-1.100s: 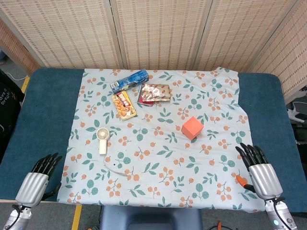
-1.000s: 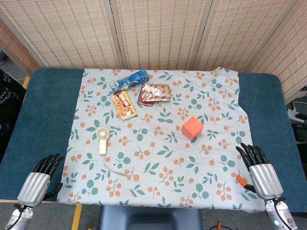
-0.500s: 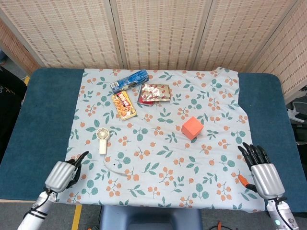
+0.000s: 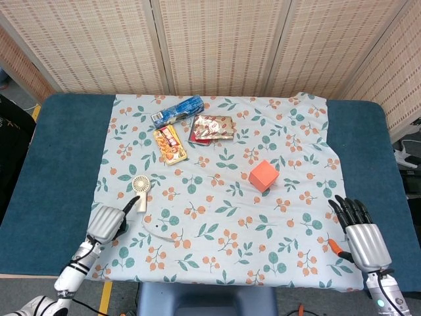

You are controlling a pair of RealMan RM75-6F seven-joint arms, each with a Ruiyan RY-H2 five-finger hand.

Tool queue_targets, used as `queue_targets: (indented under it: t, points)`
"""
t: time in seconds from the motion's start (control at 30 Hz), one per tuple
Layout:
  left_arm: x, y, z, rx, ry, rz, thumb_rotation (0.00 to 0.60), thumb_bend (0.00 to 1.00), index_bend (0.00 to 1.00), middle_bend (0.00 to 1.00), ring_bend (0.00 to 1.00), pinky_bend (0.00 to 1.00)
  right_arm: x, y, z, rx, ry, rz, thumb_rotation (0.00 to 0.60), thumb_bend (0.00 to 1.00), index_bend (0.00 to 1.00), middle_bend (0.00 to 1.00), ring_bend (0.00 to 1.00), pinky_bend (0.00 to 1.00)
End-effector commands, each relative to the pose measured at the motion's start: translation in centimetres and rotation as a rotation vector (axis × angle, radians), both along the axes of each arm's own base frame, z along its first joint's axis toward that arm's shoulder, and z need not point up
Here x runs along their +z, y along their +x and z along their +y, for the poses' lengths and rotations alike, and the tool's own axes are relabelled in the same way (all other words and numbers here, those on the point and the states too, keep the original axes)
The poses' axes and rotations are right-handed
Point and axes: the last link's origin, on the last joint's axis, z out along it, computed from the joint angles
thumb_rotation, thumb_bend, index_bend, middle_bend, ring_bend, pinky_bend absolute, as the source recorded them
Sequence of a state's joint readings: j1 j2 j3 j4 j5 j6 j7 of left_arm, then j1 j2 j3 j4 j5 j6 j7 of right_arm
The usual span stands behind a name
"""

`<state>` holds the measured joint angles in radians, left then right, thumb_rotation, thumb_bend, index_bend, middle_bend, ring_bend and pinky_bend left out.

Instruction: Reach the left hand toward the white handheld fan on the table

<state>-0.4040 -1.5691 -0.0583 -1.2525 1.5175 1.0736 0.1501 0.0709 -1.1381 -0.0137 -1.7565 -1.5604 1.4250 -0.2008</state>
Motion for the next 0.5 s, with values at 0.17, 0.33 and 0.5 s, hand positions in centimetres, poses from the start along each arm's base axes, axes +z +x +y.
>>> queue_targets:
  t: [0.17,0.33,0.5]
  points:
    - [-0.51,-0.06,0.52,0.003,-0.008,0.030,0.600,1.00,0.00,0.95,0.82,0.97,0.07,-0.06,-0.02,-0.004,-0.003,0.002,0.600,0.16,0.00,0.00,0.00,0.00]
    - [-0.76,0.05,0.72,0.000,-0.015,0.049,0.600,1.00,0.00,0.95,0.82,0.97,0.03,-0.11,-0.03,-0.007,-0.002,0.004,0.600,0.16,0.00,0.00,0.00,0.00]
    - [-1.02,-0.02,1.12,0.011,-0.021,0.063,0.600,1.00,0.00,0.95,0.82,0.97,0.05,-0.14,-0.05,-0.009,-0.005,0.006,0.600,0.16,0.00,0.00,0.00,0.00]
